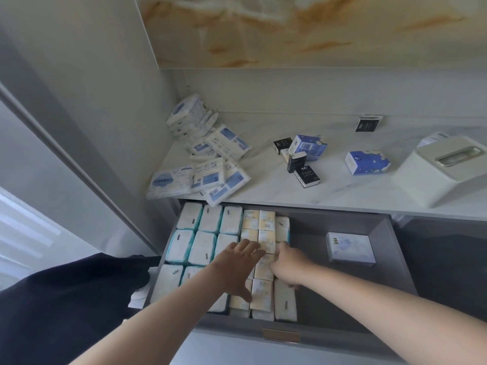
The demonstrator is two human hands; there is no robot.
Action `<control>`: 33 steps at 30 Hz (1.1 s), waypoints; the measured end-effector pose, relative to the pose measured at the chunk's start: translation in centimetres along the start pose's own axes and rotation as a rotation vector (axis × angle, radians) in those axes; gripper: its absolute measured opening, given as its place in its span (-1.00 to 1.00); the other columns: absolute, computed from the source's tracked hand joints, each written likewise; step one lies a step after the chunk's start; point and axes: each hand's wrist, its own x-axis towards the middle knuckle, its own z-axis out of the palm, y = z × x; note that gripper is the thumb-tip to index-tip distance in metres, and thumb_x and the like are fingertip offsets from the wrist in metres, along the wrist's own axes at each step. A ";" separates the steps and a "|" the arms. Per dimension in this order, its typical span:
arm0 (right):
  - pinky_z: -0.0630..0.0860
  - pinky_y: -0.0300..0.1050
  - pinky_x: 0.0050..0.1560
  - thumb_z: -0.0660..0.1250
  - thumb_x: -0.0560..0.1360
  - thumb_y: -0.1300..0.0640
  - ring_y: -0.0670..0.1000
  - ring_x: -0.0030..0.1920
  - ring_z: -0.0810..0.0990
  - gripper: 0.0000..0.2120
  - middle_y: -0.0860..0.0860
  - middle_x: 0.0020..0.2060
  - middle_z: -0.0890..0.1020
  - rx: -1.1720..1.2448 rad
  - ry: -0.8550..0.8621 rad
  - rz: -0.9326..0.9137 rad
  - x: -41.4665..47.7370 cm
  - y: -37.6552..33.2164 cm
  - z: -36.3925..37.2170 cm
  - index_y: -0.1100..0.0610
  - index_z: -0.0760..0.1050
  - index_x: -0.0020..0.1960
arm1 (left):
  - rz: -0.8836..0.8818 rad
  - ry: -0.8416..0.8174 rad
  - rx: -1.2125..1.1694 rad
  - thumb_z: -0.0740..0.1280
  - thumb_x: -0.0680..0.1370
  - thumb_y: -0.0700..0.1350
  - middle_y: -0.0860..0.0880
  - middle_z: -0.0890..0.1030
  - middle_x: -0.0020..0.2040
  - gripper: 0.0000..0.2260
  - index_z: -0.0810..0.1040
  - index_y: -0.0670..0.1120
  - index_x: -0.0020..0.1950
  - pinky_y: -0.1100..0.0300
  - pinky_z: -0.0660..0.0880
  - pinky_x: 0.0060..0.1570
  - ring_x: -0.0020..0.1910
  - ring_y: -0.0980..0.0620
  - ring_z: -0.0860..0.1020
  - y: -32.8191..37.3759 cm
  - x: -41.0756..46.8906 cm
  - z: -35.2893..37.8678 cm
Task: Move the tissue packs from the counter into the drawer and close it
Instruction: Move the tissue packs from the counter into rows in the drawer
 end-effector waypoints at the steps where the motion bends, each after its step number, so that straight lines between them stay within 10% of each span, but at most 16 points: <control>1: 0.48 -0.19 -0.50 0.18 0.52 0.15 0.07 -0.26 0.61 -0.66 0.03 0.02 0.52 0.086 -0.024 -0.008 0.3 0.0 0.2 0.05 0.33 0.29 | 0.000 0.011 0.017 0.46 0.34 0.32 -0.05 0.12 0.53 -0.01 0.05 -0.04 0.58 -0.03 0.20 0.45 0.49 -0.10 0.14 0.0 0.2 0.1; 8: 0.54 -0.14 -0.29 0.23 0.52 0.19 0.06 -0.06 0.64 -0.70 0.00 0.03 0.57 0.064 -0.064 -0.090 2.0 0.3 -1.5 0.03 0.43 0.24 | -0.045 -0.017 -0.223 0.43 0.48 0.13 -0.02 0.29 0.45 -0.28 0.20 -0.02 0.55 -0.02 0.32 0.39 0.42 -0.05 0.27 -1.2 1.3 -2.7; 15: 0.49 -0.10 -0.08 0.20 0.52 0.11 0.05 -0.07 0.54 -0.86 -0.05 -0.03 0.64 -0.092 0.517 -0.229 3.6 0.0 -13.1 -0.04 0.53 -0.09 | -0.130 0.174 -0.550 0.33 0.59 -0.01 0.09 0.62 0.17 -0.64 0.42 0.05 0.37 0.16 0.47 0.14 0.11 0.07 0.57 -2.4 5.0 -10.6; 25: 0.36 0.18 0.29 0.32 0.47 0.28 0.20 0.50 0.22 -0.23 0.12 0.55 0.18 -0.463 0.671 -0.431 10.1 1.8 -23.2 -0.01 0.10 0.59 | -0.270 0.510 -0.527 0.32 0.57 -0.11 -0.11 0.39 0.35 -0.58 0.36 -0.06 0.43 0.03 0.40 0.25 0.31 -0.11 0.38 -3.9 16.3 -17.6; 28: 0.26 0.20 0.32 0.31 0.54 0.14 0.15 0.45 0.32 -0.23 0.06 0.46 0.35 -0.446 0.642 -0.485 12.2 1.7 -23.7 -0.09 -0.04 0.61 | -0.286 0.523 -0.699 0.39 0.53 -0.07 -0.13 0.43 0.31 -0.53 0.35 -0.06 0.40 0.00 0.47 0.18 0.20 -0.12 0.47 -4.3 18.6 -18.1; 33: 0.26 0.11 0.23 0.32 0.52 0.06 0.19 0.18 0.44 -0.48 0.11 0.15 0.44 -0.547 0.771 -0.457 14.1 2.0 -24.4 -0.06 0.32 0.46 | -0.318 0.508 -0.734 0.28 0.57 -0.17 -0.12 0.57 0.01 -0.82 0.41 -0.04 0.15 0.02 0.54 -0.17 -0.13 -0.10 0.54 -5.3 20.2 -17.8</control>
